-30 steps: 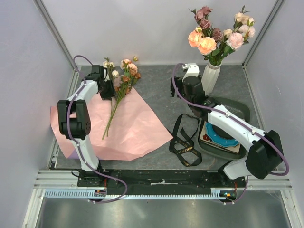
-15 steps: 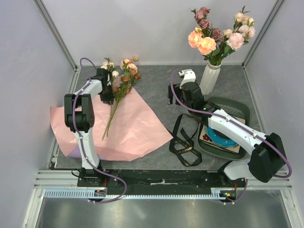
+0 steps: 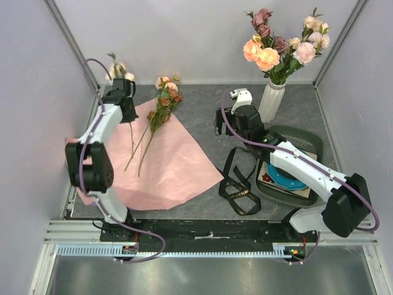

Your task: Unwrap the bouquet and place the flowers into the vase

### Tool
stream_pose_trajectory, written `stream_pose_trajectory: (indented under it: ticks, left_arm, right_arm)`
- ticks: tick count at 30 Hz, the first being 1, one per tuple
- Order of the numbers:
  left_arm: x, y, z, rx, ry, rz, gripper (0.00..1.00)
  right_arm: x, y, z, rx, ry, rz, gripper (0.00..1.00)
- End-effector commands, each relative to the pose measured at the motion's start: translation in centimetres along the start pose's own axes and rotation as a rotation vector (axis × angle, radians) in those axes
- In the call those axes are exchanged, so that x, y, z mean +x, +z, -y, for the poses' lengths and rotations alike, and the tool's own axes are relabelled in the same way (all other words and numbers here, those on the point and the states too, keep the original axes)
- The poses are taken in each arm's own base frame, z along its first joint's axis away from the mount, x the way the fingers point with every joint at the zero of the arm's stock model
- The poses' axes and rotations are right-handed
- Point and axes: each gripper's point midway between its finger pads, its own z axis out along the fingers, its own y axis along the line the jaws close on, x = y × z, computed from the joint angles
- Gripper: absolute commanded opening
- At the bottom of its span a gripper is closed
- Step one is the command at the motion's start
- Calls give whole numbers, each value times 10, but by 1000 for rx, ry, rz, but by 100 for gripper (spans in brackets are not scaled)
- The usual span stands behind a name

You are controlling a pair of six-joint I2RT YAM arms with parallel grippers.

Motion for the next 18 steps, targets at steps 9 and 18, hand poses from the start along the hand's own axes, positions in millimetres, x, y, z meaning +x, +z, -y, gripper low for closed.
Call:
stream_pose_trajectory:
  ticks: [9, 18]
  left_arm:
    - [-73, -163, 7, 281, -174, 603, 2]
    - [-23, -261, 154, 1211, 178, 545, 2]
  right_arm:
    - [-37, 9, -70, -185, 23, 25, 93]
    - [-109, -11, -104, -386, 185, 118, 94]
